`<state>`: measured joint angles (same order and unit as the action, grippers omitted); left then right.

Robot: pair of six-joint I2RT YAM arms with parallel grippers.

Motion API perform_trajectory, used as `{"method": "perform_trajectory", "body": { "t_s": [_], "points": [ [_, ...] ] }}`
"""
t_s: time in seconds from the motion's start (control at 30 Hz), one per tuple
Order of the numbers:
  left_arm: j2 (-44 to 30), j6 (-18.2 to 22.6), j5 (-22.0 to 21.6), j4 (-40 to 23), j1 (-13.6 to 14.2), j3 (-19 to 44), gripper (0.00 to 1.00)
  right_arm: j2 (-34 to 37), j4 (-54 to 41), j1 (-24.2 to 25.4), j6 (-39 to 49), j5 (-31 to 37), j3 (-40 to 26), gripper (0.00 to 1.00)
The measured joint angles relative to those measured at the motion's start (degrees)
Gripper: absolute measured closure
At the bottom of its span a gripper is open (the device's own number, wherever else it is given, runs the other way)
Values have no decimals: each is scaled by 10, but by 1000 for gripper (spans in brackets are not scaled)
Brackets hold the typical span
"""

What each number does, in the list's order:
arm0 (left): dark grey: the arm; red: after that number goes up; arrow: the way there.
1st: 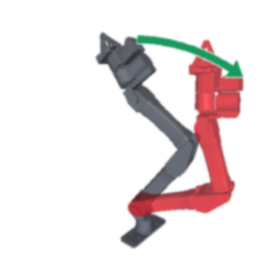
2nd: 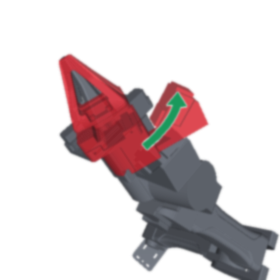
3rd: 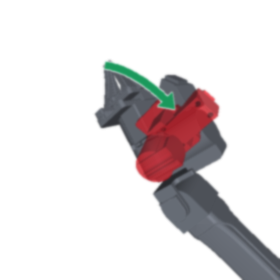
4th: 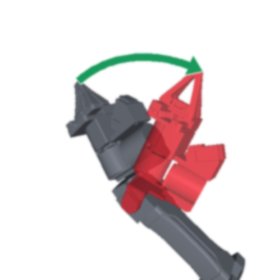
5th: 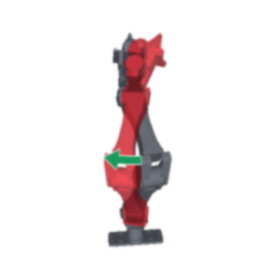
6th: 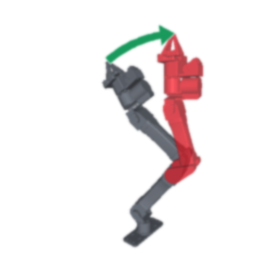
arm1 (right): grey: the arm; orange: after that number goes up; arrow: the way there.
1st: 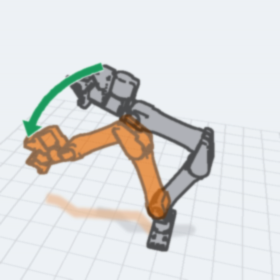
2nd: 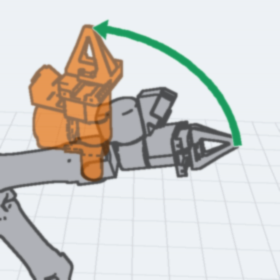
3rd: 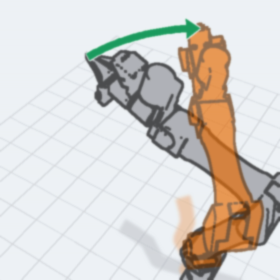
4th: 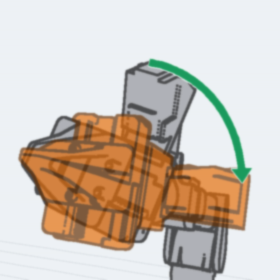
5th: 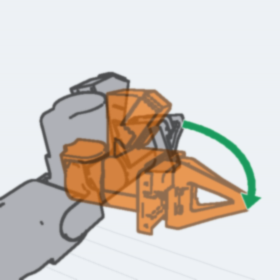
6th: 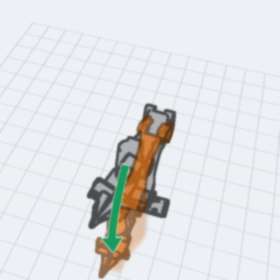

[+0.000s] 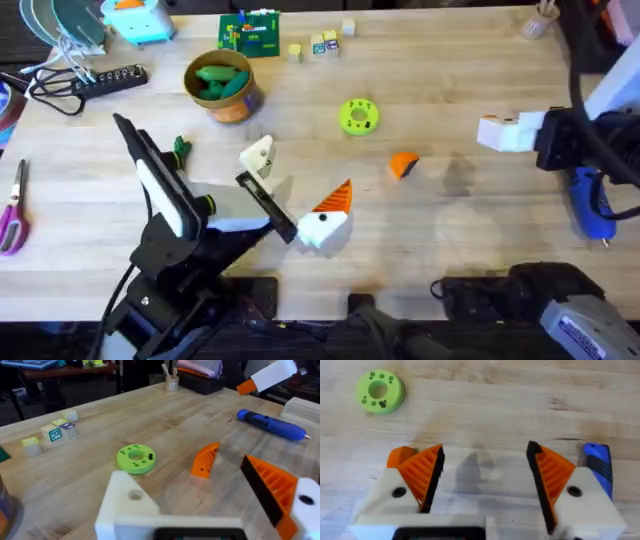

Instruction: Pick up the gripper from the table and insert it into the empty holder that is missing its gripper. Then pick up a screw, insert it into the mounting hole, and use the screwdriver to tighten it. Finally, clean up the table by picking up the vegetable and placing it into the bucket.

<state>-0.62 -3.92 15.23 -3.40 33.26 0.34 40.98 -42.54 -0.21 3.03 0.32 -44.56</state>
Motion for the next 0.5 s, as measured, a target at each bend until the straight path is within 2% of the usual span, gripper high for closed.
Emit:
{"method": "perform_trajectory", "body": {
  "t_s": [0.23, 0.5],
  "points": [
    [0, 0, 0, 0, 0, 0, 8, 0, 0, 0, 0, -9, 0, 10],
    [0, 0, 0, 0, 0, 0, 8, 17, -1, -14, 3, -105, -3, 9]
  ]
}}
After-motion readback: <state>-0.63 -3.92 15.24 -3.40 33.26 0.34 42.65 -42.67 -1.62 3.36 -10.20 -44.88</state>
